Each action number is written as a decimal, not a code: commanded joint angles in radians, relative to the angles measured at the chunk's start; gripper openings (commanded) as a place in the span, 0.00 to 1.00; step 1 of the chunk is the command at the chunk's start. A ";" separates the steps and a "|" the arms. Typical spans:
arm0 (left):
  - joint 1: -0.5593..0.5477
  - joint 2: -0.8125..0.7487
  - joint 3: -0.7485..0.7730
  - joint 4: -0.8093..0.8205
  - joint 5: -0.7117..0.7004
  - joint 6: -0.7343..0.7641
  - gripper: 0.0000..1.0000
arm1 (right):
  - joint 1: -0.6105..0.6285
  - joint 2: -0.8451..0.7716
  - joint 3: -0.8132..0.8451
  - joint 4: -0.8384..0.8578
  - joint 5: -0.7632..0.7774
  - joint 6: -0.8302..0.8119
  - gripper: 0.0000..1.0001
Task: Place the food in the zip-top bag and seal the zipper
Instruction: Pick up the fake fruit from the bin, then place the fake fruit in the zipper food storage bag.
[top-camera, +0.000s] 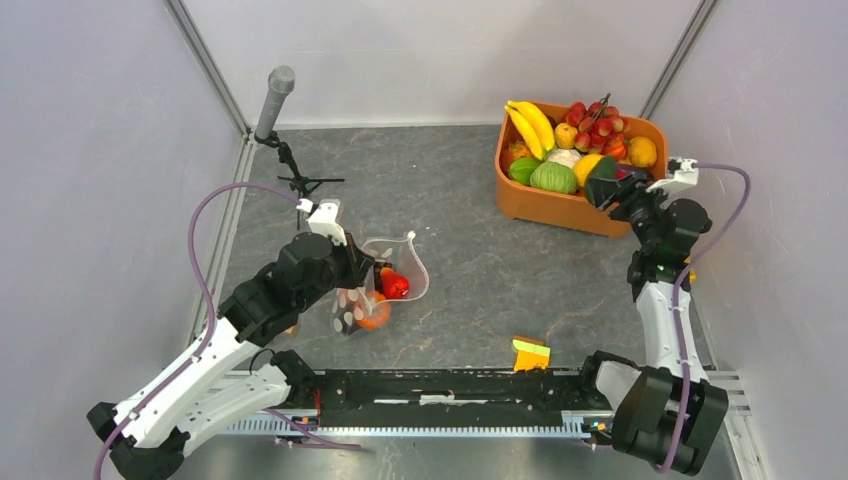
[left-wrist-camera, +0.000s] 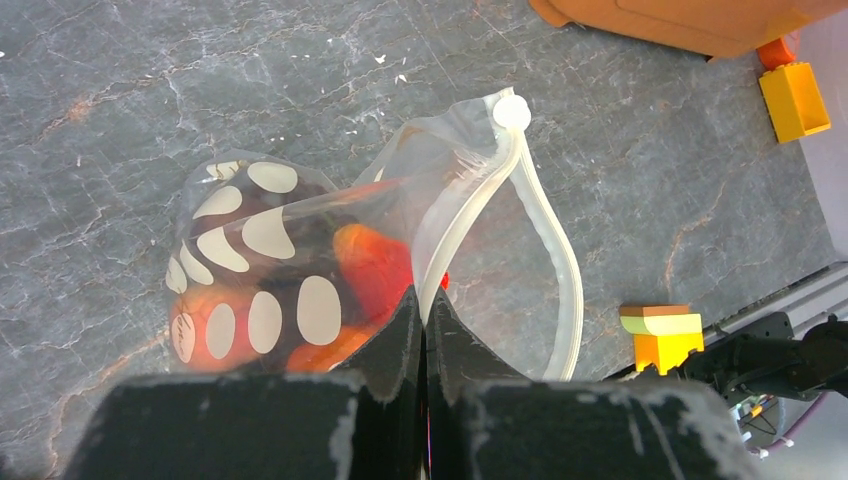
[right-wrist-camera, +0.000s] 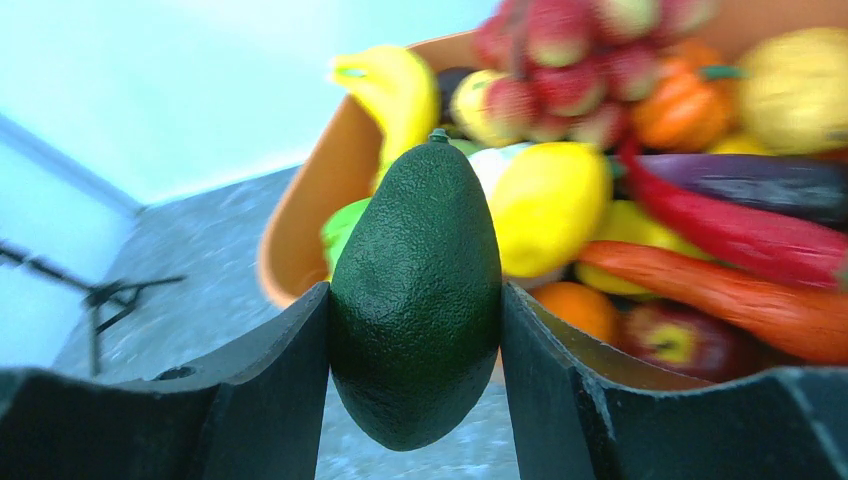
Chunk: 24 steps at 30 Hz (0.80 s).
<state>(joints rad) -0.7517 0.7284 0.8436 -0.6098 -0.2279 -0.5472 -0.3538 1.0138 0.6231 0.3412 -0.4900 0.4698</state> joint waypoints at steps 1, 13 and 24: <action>0.007 0.012 -0.003 0.090 0.025 -0.054 0.02 | 0.102 -0.050 -0.015 0.127 -0.184 0.058 0.53; 0.007 0.028 -0.013 0.112 0.044 -0.066 0.02 | 0.507 -0.108 -0.091 0.240 -0.297 -0.046 0.50; 0.007 0.032 -0.013 0.105 0.038 -0.058 0.02 | 0.844 -0.022 -0.014 0.024 -0.326 -0.289 0.49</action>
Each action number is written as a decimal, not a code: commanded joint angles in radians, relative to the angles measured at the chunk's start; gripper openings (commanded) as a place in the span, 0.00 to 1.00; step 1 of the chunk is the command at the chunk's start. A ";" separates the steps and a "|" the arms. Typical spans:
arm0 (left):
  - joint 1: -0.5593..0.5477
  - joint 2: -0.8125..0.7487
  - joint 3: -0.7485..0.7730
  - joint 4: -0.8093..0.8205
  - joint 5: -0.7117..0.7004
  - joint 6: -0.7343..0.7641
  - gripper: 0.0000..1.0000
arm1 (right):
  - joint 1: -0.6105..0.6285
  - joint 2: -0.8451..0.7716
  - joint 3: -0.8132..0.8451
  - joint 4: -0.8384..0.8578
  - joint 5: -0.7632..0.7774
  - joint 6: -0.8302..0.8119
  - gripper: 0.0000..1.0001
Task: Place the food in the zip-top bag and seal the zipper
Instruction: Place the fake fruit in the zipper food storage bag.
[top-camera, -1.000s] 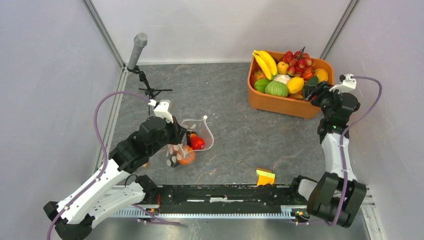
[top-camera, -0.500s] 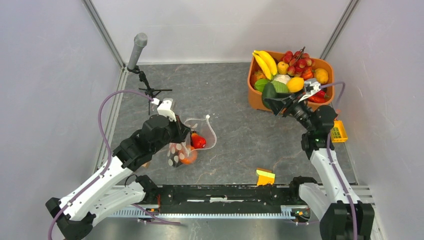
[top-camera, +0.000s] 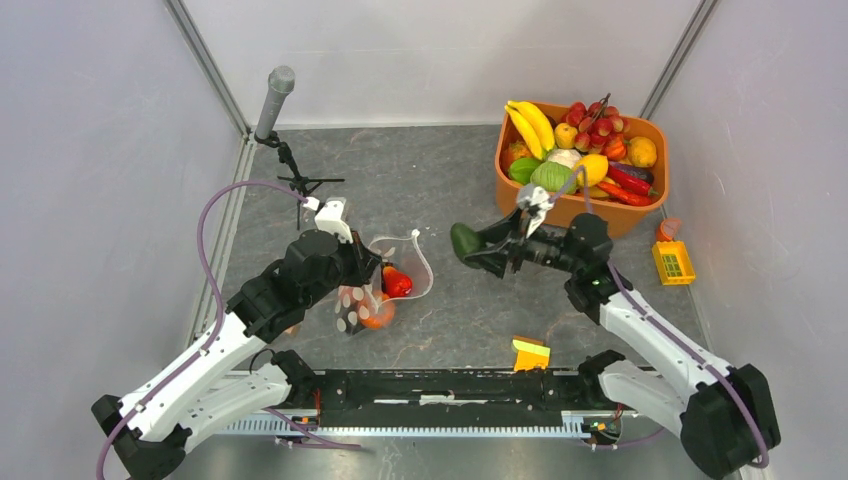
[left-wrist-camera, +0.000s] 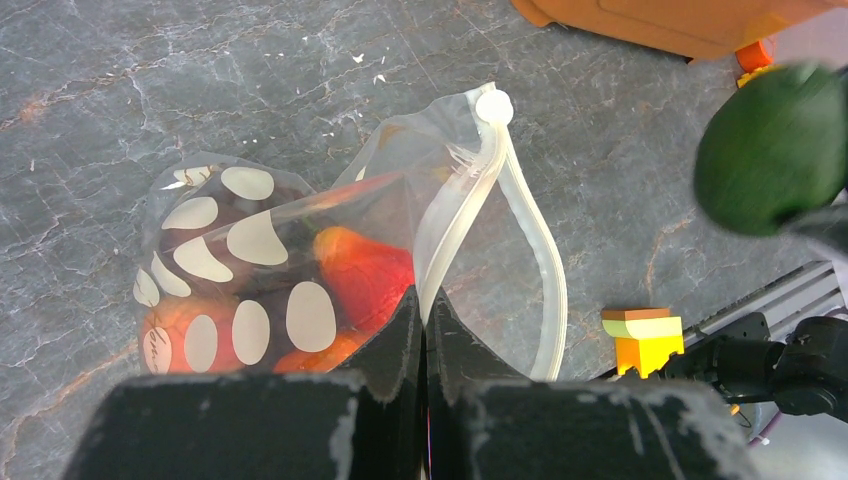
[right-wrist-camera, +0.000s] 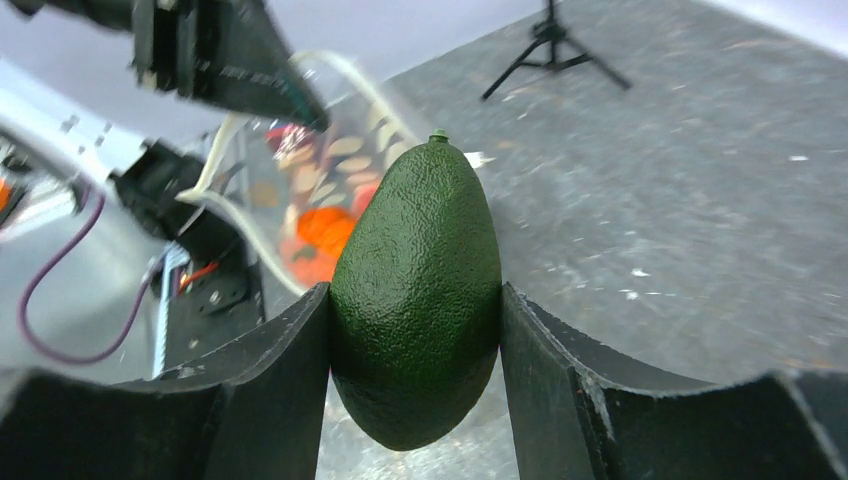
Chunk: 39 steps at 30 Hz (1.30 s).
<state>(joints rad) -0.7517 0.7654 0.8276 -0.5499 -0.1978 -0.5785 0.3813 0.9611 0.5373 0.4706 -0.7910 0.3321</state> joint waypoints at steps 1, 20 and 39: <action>0.006 -0.004 0.002 0.045 0.009 -0.025 0.02 | 0.145 0.046 0.095 -0.158 -0.005 -0.193 0.49; 0.007 -0.001 0.013 0.011 0.048 0.005 0.02 | 0.449 0.282 0.252 -0.153 0.292 -0.150 0.50; 0.006 -0.012 0.025 0.005 0.032 0.012 0.02 | 0.523 0.490 0.511 -0.525 0.564 -0.302 0.54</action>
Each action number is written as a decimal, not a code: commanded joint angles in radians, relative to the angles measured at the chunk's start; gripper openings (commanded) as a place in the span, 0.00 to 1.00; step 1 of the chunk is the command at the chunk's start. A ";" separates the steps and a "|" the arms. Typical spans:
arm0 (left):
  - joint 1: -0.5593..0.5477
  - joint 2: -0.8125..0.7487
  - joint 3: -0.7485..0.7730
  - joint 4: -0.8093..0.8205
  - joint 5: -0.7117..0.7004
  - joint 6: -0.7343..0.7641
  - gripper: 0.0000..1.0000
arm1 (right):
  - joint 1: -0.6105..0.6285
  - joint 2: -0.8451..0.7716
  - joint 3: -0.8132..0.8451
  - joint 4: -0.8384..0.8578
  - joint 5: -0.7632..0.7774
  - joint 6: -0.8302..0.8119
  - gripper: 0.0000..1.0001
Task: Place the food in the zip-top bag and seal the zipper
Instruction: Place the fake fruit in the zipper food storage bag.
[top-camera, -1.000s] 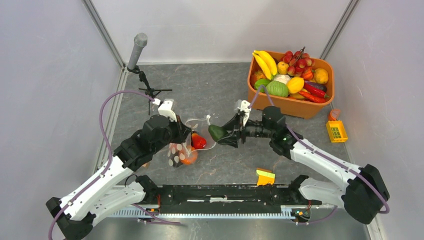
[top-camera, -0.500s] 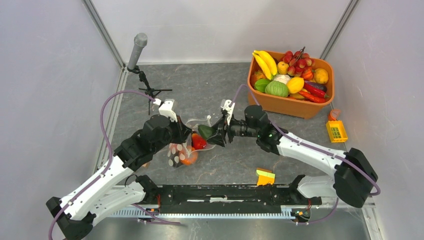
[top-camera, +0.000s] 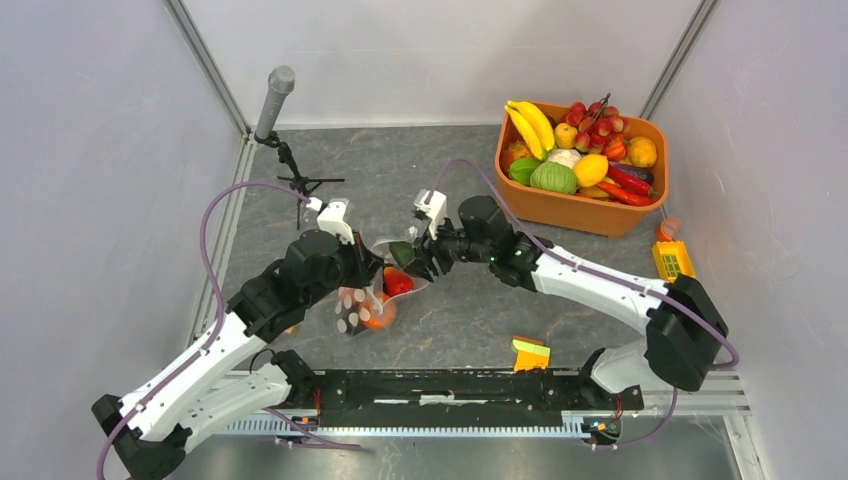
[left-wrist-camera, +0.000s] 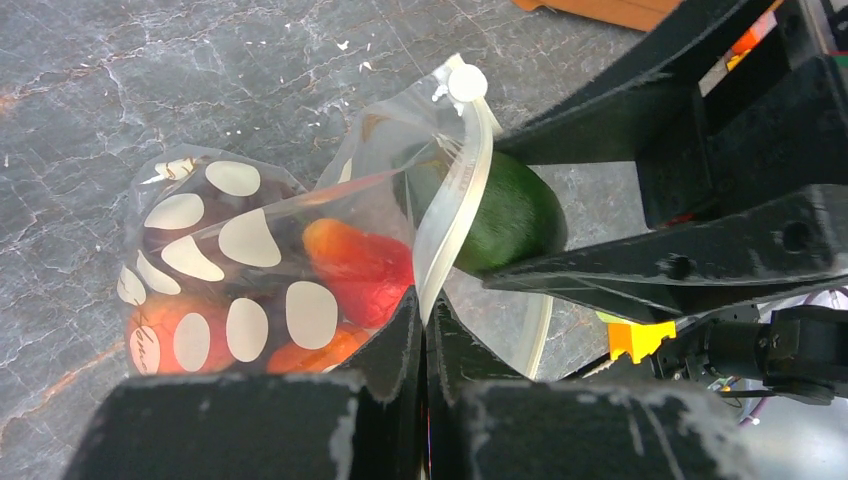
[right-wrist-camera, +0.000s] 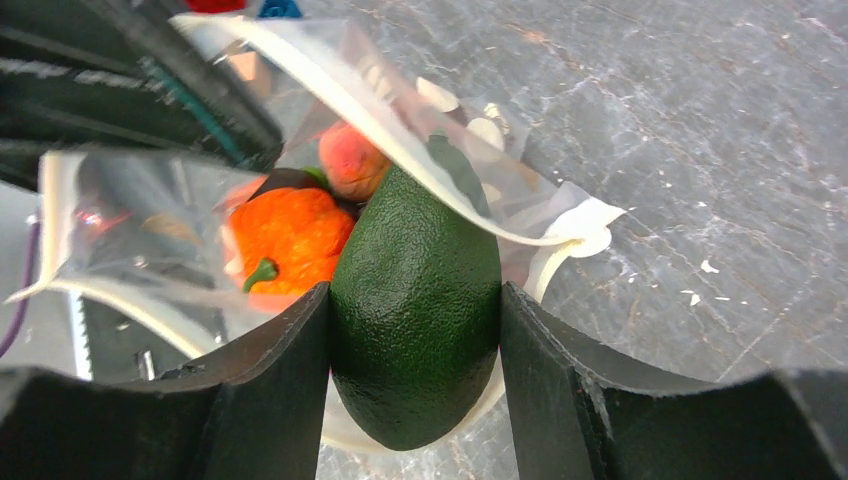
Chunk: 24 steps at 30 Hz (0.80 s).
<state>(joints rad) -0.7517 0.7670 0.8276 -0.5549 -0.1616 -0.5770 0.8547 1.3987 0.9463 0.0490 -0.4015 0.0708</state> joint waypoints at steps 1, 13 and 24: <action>0.006 -0.019 0.020 0.014 -0.012 0.005 0.02 | 0.075 0.058 0.105 -0.104 0.214 -0.053 0.54; 0.007 -0.045 0.011 -0.002 -0.068 -0.006 0.02 | 0.145 0.110 0.140 -0.088 0.220 -0.111 0.58; 0.006 -0.048 0.018 -0.003 -0.070 -0.009 0.02 | 0.153 0.212 0.204 0.005 0.162 0.028 0.60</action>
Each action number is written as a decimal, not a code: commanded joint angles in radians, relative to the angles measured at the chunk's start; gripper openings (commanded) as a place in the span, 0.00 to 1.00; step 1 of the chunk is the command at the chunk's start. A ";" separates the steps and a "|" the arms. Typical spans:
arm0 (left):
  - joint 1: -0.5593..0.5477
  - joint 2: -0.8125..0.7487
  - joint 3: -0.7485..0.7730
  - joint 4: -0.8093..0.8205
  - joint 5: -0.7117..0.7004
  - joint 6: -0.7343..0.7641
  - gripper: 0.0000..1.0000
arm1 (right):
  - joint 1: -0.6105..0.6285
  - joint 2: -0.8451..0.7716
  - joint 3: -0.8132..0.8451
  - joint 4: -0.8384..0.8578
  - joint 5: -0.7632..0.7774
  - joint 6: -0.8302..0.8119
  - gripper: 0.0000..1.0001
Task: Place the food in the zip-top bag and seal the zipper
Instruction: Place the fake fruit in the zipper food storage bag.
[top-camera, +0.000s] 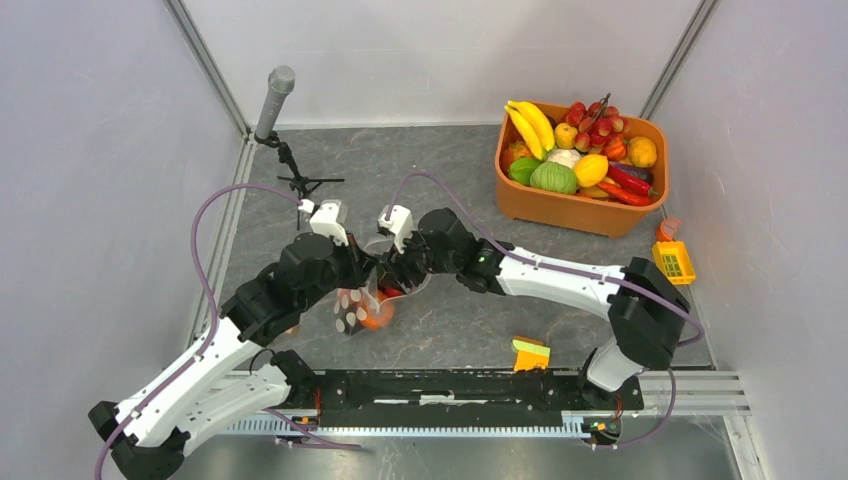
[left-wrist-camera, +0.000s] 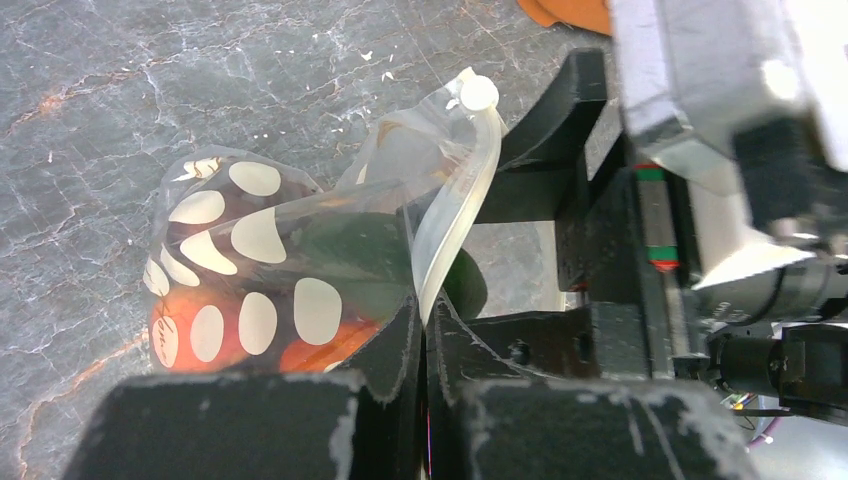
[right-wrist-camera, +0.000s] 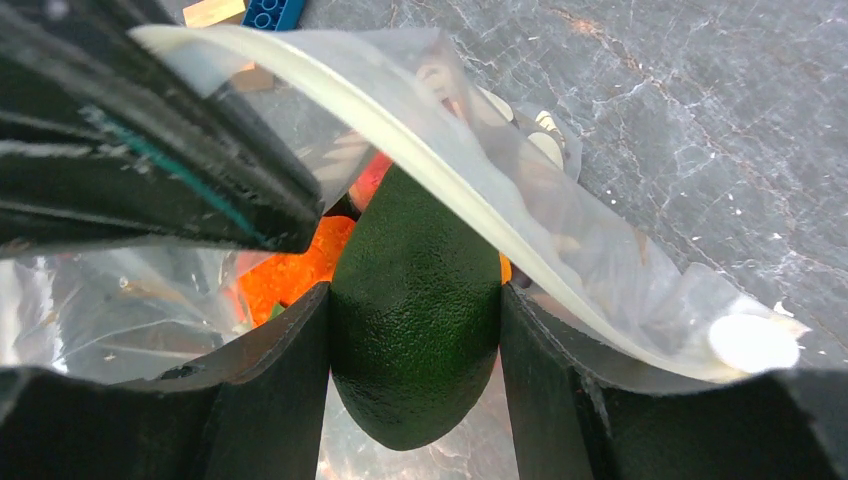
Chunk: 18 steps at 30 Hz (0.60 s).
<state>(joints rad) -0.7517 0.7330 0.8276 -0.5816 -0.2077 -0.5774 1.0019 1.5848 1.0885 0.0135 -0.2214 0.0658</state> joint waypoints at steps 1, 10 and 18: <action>0.006 -0.015 0.016 0.023 -0.028 -0.009 0.02 | 0.006 0.026 0.061 0.042 -0.027 0.031 0.62; 0.007 -0.001 0.016 0.040 -0.030 -0.010 0.02 | 0.004 -0.016 -0.007 0.235 -0.252 0.091 0.75; 0.006 -0.017 0.004 0.030 -0.041 -0.010 0.03 | -0.028 -0.098 -0.060 0.229 -0.209 0.087 0.74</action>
<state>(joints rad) -0.7517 0.7326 0.8276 -0.5823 -0.2184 -0.5774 0.9951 1.5833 1.0595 0.1810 -0.4294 0.1425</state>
